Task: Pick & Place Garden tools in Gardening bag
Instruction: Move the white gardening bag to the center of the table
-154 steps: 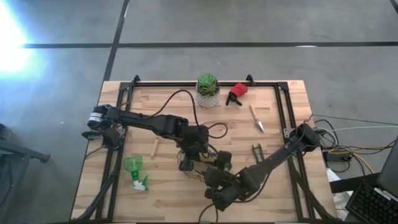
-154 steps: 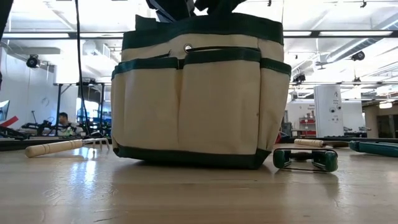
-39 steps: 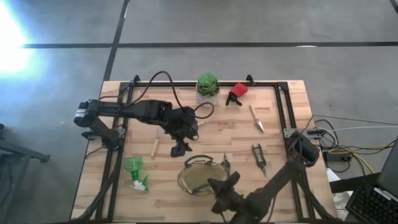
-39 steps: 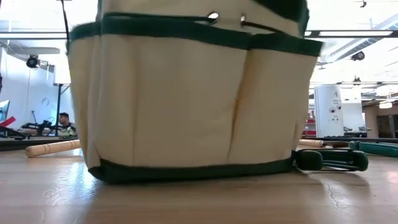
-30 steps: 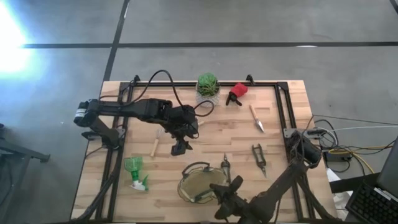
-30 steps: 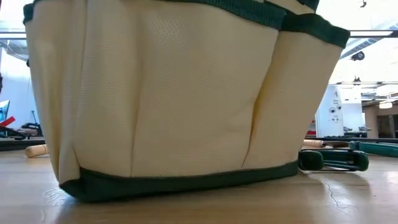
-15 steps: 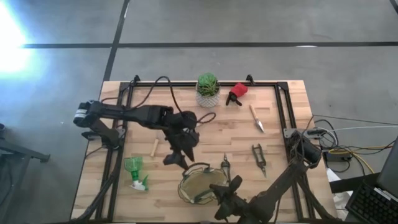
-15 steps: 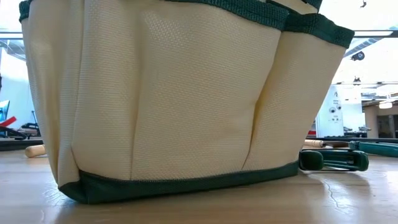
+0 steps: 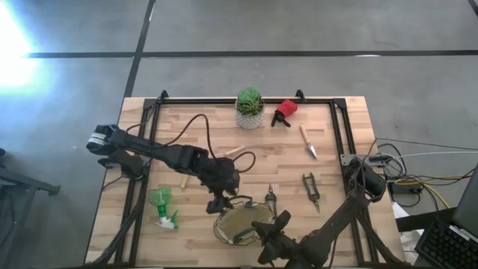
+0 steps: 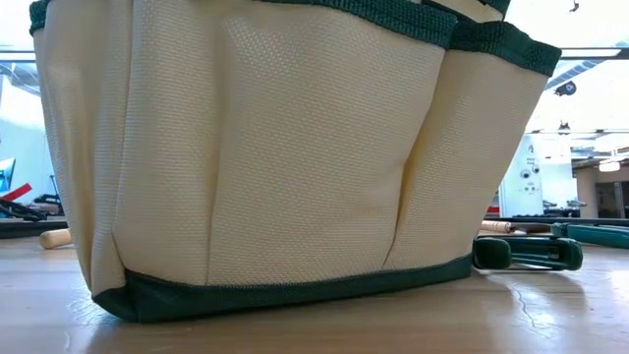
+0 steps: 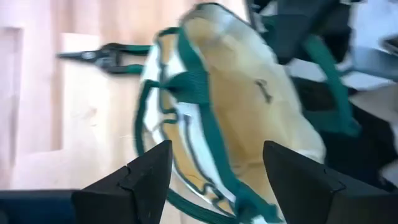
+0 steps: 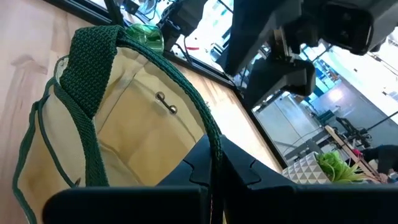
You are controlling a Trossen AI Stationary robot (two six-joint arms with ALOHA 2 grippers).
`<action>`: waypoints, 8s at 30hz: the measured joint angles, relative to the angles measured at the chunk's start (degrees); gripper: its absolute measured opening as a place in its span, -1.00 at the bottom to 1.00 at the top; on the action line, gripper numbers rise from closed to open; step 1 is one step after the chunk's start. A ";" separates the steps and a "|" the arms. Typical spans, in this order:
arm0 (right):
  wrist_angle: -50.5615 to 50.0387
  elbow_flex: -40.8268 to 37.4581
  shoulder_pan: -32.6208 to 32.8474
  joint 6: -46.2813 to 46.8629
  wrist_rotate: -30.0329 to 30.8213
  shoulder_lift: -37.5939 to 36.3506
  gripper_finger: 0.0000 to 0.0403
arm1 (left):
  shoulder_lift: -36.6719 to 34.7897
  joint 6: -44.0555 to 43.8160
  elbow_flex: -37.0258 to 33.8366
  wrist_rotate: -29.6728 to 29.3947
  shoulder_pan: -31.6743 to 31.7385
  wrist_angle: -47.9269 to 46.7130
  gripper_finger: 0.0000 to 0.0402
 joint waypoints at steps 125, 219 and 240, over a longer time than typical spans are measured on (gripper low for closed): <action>1.91 3.97 -8.26 -2.74 -63.79 -12.63 -0.92 | 7.72 -4.44 0.19 -14.38 -3.40 2.42 -1.00; 39.33 -64.04 10.01 -3.26 -26.14 -72.65 -0.96 | 6.76 -16.16 -1.73 -18.69 4.75 2.99 -1.00; 39.21 -64.05 10.01 -2.59 -26.18 -72.61 -0.96 | 6.58 -12.10 -1.63 -14.48 4.72 1.67 -0.23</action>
